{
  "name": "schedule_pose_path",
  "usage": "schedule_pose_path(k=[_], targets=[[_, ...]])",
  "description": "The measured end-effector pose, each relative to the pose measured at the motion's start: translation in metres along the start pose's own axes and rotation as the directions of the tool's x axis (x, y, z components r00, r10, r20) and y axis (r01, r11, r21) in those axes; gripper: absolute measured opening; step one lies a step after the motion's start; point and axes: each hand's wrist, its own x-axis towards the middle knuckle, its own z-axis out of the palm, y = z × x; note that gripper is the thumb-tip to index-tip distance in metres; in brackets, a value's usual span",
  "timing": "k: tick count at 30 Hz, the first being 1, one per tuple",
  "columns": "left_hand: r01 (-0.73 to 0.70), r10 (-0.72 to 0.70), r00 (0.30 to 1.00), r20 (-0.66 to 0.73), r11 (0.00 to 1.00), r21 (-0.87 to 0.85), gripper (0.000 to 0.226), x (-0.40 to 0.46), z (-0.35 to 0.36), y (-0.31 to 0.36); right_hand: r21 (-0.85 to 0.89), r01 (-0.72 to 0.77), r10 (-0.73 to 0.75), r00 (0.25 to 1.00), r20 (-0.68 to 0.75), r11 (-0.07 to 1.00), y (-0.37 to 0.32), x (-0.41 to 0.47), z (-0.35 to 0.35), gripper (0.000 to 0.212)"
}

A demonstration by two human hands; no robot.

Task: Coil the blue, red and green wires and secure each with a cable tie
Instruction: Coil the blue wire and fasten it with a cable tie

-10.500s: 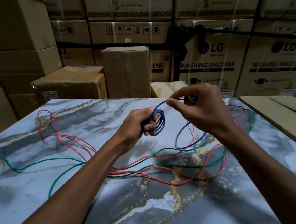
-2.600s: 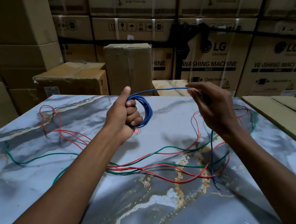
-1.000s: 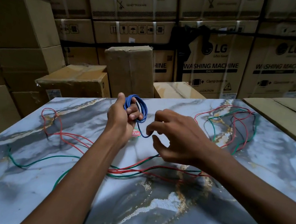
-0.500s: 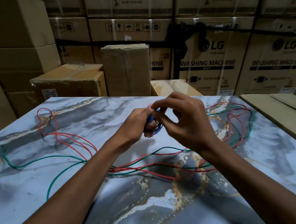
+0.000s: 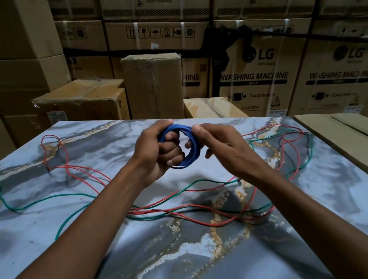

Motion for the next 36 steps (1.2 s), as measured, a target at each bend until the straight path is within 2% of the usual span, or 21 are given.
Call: schedule_pose_path(k=[4,8,15,21,26,28,31,33,36], targets=[[-0.012,0.007,0.998,-0.056,0.995,-0.1,0.047,0.001,-0.001,0.001,0.242,-0.101,0.08,0.992,0.095,0.965,0.003,0.002,-0.005,0.028],[0.008,-0.013,0.999,-0.053,0.996,-0.089,0.048,0.001,0.0,-0.002,0.446,-0.234,0.167,0.968,0.186,0.864,0.009,0.001,-0.005,0.041],[0.033,-0.04,0.997,-0.059,0.993,-0.117,0.05,0.001,0.003,-0.001,0.529,-0.266,0.193,0.963,0.191,0.806,0.008,0.003,-0.001,0.022],[0.042,-0.055,0.996,-0.073,0.986,-0.162,0.05,-0.002,0.006,-0.001,0.571,-0.239,0.185,0.971,0.152,0.786,0.004,0.005,0.007,0.03],[0.039,-0.055,0.994,-0.09,0.984,-0.173,0.05,-0.004,0.005,0.0,0.556,-0.204,0.185,0.979,0.09,0.806,0.002,0.004,0.012,0.018],[0.032,-0.048,0.994,-0.099,0.987,-0.155,0.052,-0.003,0.004,0.001,0.573,-0.246,0.197,0.969,0.147,0.782,0.004,0.002,0.011,0.022],[0.035,-0.052,0.994,-0.098,0.985,-0.169,0.051,-0.002,0.001,0.001,0.656,-0.368,0.244,0.93,0.275,0.66,0.01,-0.002,0.007,0.033],[0.046,-0.062,0.994,-0.087,0.983,-0.178,0.051,-0.002,-0.001,0.0,0.685,-0.395,0.261,0.919,0.297,0.613,0.014,-0.002,0.006,0.034],[0.055,-0.071,0.995,-0.076,0.98,-0.192,0.05,-0.002,0.0,-0.002,0.699,-0.375,0.258,0.927,0.273,0.609,0.015,-0.001,0.007,0.035]])
